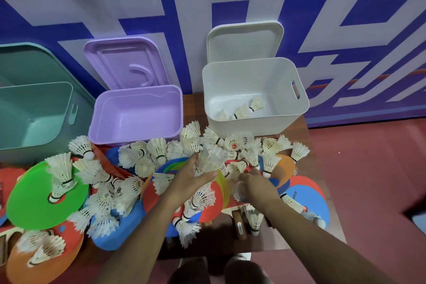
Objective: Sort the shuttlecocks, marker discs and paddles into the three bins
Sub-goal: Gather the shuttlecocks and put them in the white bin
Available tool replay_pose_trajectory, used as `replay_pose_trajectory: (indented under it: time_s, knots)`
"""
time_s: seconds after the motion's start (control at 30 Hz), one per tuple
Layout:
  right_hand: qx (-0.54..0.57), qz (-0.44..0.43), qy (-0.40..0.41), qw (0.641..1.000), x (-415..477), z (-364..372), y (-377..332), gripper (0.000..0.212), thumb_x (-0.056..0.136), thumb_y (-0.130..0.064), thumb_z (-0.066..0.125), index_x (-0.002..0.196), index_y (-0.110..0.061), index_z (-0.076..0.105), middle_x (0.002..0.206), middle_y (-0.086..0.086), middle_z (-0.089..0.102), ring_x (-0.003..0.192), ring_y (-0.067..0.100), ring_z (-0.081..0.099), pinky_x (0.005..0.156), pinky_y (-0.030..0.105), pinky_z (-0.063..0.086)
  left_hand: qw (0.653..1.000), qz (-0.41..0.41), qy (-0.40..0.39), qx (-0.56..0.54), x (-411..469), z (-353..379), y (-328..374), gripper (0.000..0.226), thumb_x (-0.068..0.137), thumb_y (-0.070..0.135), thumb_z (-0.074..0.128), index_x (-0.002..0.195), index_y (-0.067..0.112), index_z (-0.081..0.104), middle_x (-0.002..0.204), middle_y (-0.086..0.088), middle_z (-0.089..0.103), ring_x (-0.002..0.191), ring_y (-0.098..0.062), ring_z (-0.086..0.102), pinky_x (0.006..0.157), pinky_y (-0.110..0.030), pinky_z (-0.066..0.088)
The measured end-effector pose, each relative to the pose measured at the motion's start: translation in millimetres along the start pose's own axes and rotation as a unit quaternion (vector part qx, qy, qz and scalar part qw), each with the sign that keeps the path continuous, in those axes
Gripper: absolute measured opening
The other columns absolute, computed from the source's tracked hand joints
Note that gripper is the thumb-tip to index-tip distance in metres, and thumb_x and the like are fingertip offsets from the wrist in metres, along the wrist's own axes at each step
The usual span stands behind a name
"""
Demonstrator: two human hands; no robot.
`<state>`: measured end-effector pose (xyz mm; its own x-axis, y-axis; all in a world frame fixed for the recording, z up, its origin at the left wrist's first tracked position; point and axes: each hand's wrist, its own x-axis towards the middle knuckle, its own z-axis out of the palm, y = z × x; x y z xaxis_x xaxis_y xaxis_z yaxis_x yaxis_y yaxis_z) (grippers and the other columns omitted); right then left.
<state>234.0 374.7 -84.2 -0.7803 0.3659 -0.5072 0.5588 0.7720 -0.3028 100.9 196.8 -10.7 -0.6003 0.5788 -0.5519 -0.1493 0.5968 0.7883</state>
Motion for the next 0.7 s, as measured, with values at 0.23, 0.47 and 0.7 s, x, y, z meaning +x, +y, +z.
replay_pose_trajectory:
  time_s: [0.23,0.47,0.7]
  knots:
    - [0.36,0.024,0.121,0.925,-26,-84,4,0.025,0.094,-0.008,0.052,0.108,-0.023,0.067,0.084,0.001,0.073,0.065,0.015,0.065,0.063,0.028,0.05,0.998,0.038,-0.007,0.039,7,-7,22,0.061,0.086,0.032,0.072,0.129,0.043,0.03,0.107,0.034,0.043,0.105,0.012,0.045,0.07,0.002,0.032]
    - [0.761,-0.035,0.019,0.648,-22,-173,-10,0.032,0.092,0.002,0.042,0.119,0.006,0.058,0.107,0.025,0.065,0.085,0.036,0.064,0.074,0.039,0.057,0.986,0.124,-0.027,0.113,41,-16,68,0.061,0.074,0.048,0.079,0.125,0.05,0.046,0.121,0.024,0.06,0.107,0.007,0.058,0.094,-0.024,0.045]
    - [0.72,-0.053,0.007,0.692,8,-207,-8,0.041,0.092,-0.013,0.044,0.12,0.016,0.05,0.102,0.028,0.063,0.074,0.036,0.062,0.065,0.038,0.054,0.964,0.176,0.0,0.199,73,-27,112,0.072,0.075,0.048,0.078,0.137,0.041,0.042,0.13,0.021,0.045,0.12,-0.002,0.046,0.097,-0.02,0.036]
